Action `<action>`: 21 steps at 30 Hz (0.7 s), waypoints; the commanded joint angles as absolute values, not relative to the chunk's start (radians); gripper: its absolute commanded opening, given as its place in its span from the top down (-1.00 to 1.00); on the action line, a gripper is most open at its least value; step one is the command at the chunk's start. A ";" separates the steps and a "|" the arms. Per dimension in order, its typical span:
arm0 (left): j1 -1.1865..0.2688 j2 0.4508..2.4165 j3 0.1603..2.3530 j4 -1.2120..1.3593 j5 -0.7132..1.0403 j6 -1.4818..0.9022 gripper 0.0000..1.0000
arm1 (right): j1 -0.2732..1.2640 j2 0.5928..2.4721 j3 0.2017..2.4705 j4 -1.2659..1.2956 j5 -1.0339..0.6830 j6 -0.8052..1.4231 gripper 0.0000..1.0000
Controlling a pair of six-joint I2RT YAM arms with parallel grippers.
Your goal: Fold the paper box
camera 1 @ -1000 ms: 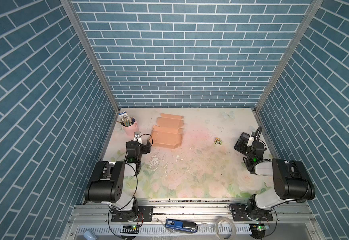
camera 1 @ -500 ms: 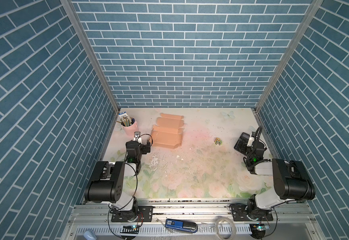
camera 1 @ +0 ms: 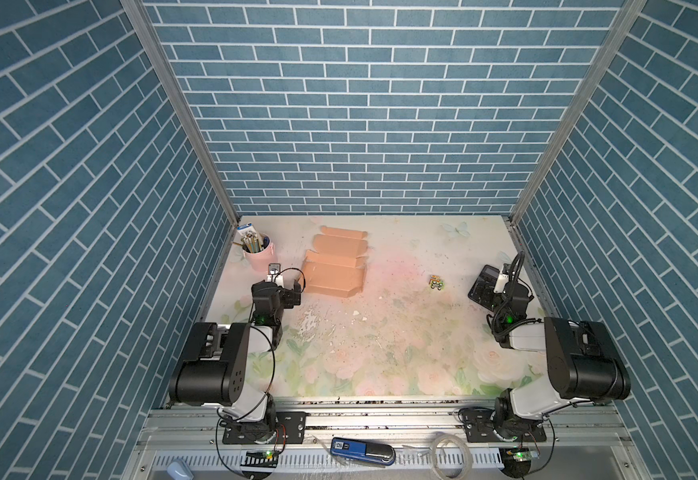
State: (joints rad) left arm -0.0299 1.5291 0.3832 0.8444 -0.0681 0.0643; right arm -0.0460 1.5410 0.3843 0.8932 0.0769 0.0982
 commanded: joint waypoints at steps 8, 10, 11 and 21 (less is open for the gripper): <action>-0.051 1.530 0.393 0.853 -0.105 0.071 -0.99 | -0.044 1.544 0.387 0.882 0.074 0.068 -0.98; -0.052 1.531 0.394 0.853 -0.107 0.071 -0.99 | -0.044 1.544 0.387 0.882 0.074 0.068 -0.98; -0.052 1.531 0.393 0.853 -0.110 0.070 -0.99 | -0.043 1.545 0.388 0.882 0.076 0.066 -0.98; -0.076 1.510 0.399 0.830 -0.152 0.084 -0.99 | -0.014 1.540 0.367 0.919 0.152 0.057 -0.98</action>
State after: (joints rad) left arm -0.0628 1.5288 0.3832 0.8429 -0.1215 0.0692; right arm -0.0277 1.5410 0.3840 0.8909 0.1036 0.0959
